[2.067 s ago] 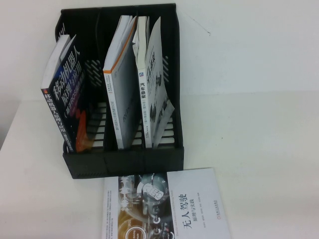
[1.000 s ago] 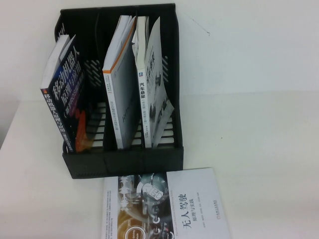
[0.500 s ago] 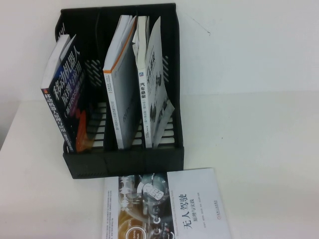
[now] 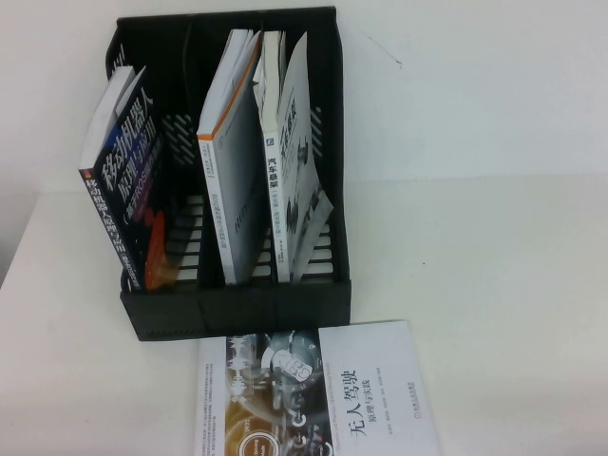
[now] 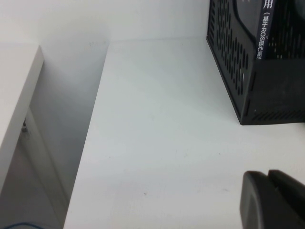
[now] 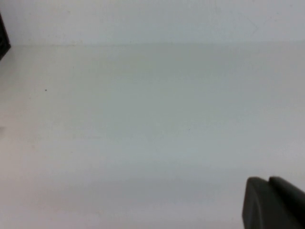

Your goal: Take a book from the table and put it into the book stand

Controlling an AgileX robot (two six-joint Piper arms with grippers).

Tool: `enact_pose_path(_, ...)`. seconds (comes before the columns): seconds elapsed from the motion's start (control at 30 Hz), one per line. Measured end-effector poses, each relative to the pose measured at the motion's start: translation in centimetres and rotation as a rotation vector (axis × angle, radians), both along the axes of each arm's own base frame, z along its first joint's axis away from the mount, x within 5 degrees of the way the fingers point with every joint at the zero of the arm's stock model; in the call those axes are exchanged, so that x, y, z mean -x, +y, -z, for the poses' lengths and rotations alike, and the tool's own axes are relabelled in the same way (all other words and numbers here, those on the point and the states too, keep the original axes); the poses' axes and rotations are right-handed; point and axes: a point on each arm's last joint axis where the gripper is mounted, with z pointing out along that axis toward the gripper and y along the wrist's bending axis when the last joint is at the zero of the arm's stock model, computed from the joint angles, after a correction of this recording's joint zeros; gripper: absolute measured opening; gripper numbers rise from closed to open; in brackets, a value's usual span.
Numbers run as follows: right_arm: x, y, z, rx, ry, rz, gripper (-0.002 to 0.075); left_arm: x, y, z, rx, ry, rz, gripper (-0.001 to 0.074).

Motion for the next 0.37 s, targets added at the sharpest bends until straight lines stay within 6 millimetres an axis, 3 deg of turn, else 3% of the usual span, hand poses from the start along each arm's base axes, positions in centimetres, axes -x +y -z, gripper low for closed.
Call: enact_pose_path(0.37, 0.00, 0.05, 0.01, -0.012, 0.001, -0.001, -0.0001, 0.00, 0.00, 0.00, 0.000, 0.000, 0.000, -0.0002)
